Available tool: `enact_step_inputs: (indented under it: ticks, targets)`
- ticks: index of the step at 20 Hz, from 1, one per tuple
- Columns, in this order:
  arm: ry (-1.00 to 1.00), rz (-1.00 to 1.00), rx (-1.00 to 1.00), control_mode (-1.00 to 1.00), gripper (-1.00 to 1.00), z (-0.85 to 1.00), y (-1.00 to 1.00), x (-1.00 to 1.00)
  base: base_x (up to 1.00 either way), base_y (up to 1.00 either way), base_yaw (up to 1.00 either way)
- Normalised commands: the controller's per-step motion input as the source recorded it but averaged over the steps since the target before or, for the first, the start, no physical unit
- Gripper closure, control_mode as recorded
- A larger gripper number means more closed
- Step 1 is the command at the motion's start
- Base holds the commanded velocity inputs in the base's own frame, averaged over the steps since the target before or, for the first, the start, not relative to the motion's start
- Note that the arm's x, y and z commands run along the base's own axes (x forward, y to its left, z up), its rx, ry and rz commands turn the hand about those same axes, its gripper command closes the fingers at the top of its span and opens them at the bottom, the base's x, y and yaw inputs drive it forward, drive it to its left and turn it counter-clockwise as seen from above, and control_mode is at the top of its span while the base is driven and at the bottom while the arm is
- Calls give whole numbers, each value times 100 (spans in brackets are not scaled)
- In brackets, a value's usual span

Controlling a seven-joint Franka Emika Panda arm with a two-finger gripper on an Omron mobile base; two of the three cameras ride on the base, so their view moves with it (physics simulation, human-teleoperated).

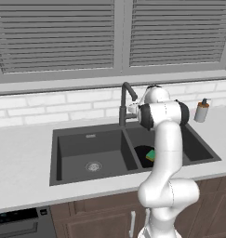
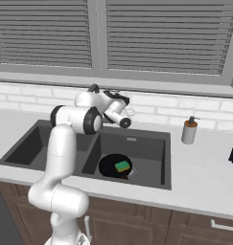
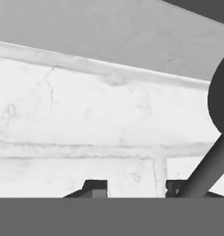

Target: Pick the pan and sponge and place them into the sink. Then turn on the water.

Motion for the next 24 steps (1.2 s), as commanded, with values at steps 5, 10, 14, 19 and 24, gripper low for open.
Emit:
enact_step_inputs:
  ticks: [5,10,14,19,24]
  targets:
    - [-1,-10,0,-100,100,-33,-52,0,0,0,0]
    - [-2,-12,0,-100,100,-38,-72,0,0,0,0]
    - [-2,-11,0,-100,100,-41,-89,0,0,0,0]
    - [0,-5,0,-100,100,-42,-100,0,0,0,0]
    - [0,0,0,-100,100,-56,-100,0,0,0,0]
